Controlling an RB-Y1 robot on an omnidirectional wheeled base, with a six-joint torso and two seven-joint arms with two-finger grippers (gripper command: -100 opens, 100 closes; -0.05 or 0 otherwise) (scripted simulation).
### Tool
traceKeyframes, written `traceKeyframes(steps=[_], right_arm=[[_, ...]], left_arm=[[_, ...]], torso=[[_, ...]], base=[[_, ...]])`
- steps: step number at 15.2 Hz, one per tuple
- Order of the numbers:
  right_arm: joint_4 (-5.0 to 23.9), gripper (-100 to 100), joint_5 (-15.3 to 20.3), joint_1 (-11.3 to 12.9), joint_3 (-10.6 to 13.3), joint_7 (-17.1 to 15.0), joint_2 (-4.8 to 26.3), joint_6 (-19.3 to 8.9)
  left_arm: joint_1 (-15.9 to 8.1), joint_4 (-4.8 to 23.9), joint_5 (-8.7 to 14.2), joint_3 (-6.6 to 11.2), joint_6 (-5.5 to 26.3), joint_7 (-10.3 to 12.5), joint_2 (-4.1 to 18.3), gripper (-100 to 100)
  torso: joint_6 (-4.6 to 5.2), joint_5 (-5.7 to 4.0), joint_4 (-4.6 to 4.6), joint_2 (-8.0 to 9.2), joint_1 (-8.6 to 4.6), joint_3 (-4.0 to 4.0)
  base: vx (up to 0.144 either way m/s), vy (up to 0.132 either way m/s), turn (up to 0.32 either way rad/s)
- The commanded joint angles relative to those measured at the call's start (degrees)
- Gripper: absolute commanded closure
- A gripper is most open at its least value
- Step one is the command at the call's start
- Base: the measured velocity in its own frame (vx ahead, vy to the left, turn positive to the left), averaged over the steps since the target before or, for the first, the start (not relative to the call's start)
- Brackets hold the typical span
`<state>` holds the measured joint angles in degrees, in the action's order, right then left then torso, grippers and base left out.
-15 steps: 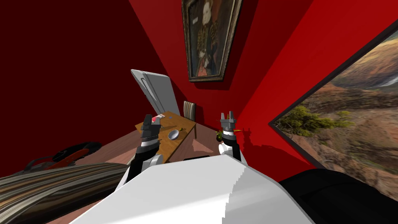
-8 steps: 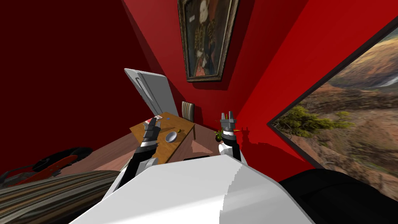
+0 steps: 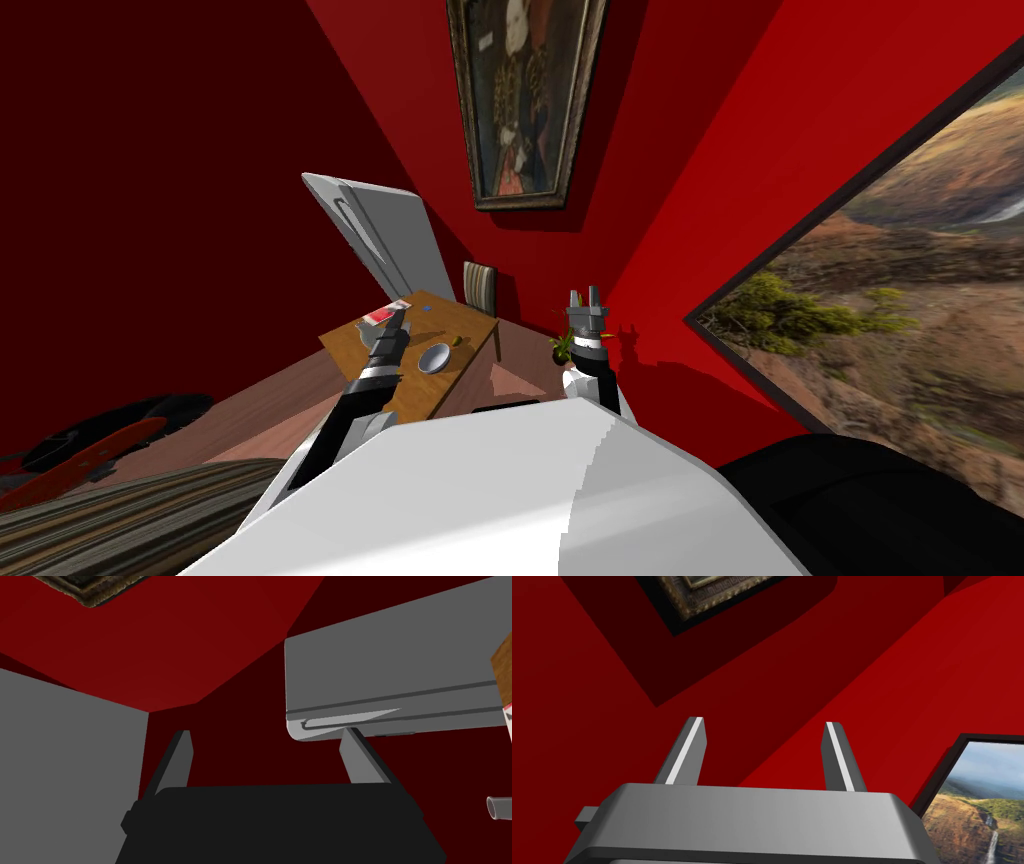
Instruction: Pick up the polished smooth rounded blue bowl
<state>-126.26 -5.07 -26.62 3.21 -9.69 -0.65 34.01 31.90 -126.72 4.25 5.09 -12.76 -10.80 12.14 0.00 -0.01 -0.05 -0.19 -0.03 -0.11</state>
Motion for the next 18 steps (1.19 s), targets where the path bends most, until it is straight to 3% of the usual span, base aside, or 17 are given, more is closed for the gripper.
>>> traceKeyframes(steps=[1,3,6,14,15,17,18], right_arm=[[0.0,0,0.0,0.0,0.0,0.0,0.0,0.0],[0.0,0,0.0,0.0,0.0,0.0,0.0,0.0],[0.0,0,0.0,0.0,0.0,0.0,0.0,0.0],[0.0,0,0.0,0.0,0.0,0.0,0.0,0.0],[0.0,0,0.0,0.0,0.0,0.0,0.0,0.0],[0.0,0,0.0,0.0,0.0,0.0,0.0,0.0],[0.0,0,0.0,0.0,0.0,0.0,0.0,0.0]], left_arm=[[0.0,1.0,0.3,1.1,2.9,-0.3,0.5,-100],[0.0,1.0,0.3,1.1,4.0,-0.3,0.5,-100],[0.7,2.4,1.0,3.13,8.5,-0.7,1.3,-100],[1.4,3.9,1.8,5.25,16.3,-1.2,1.8,-100],[1.8,4.7,2.1,6.35,18.1,-1.4,1.9,-100],[1.8,4.7,2.1,6.35,19.6,-1.4,1.9,-100],[2.2,5.5,2.5,7.45,21.4,-1.6,2.0,-100]], torso=[[0.0,0.0,0.0,0.0,0.0,0.0],[0.01,-0.01,0.01,0.02,-0.03,0.01],[0.01,0.01,0.01,0.02,0.0,0.01],[0.01,0.0,0.0,0.0,-0.03,0.0],[0.0,-0.01,0.0,0.02,-0.02,0.01],[0.01,0.0,0.0,0.0,-0.02,0.0],[0.0,0.0,0.0,0.02,-0.01,0.01]], base=[[0.033,-0.014,-0.078],[0.032,-0.01,-0.052],[0.043,-0.009,-0.072],[0.043,-0.009,-0.056],[0.042,-0.011,-0.093],[0.041,-0.007,-0.055],[0.041,-0.005,-0.069]])
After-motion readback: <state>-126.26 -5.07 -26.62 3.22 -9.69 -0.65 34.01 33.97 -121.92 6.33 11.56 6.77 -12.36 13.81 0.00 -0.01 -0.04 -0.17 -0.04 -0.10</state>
